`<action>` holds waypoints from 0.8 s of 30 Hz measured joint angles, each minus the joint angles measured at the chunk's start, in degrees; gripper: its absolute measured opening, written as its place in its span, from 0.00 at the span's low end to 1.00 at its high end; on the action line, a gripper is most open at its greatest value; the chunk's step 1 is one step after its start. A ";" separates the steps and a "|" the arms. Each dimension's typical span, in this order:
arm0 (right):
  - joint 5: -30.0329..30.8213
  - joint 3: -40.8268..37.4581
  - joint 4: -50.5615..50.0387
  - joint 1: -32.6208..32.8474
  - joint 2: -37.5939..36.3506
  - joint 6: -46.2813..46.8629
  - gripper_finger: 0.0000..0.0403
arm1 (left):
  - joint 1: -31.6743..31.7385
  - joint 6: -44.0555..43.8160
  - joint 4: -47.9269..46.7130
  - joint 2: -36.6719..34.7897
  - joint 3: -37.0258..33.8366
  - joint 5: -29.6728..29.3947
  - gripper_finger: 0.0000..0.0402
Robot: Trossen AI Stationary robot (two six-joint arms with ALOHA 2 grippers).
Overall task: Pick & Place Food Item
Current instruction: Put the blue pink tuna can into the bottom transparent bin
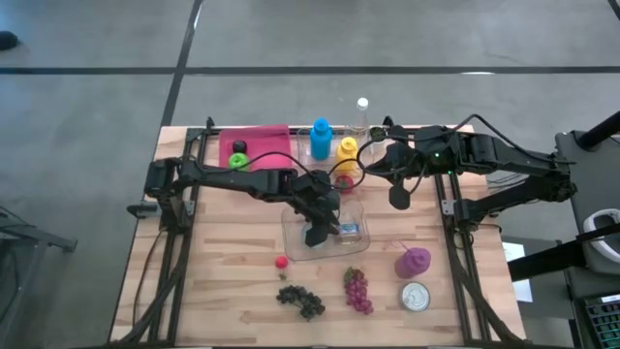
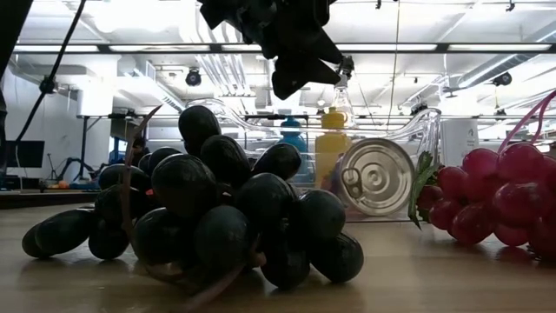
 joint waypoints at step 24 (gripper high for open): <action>0.01 -0.01 0.01 -0.02 0.01 0.01 0.02 | -6.54 5.09 5.74 1.30 0.74 -15.08 0.01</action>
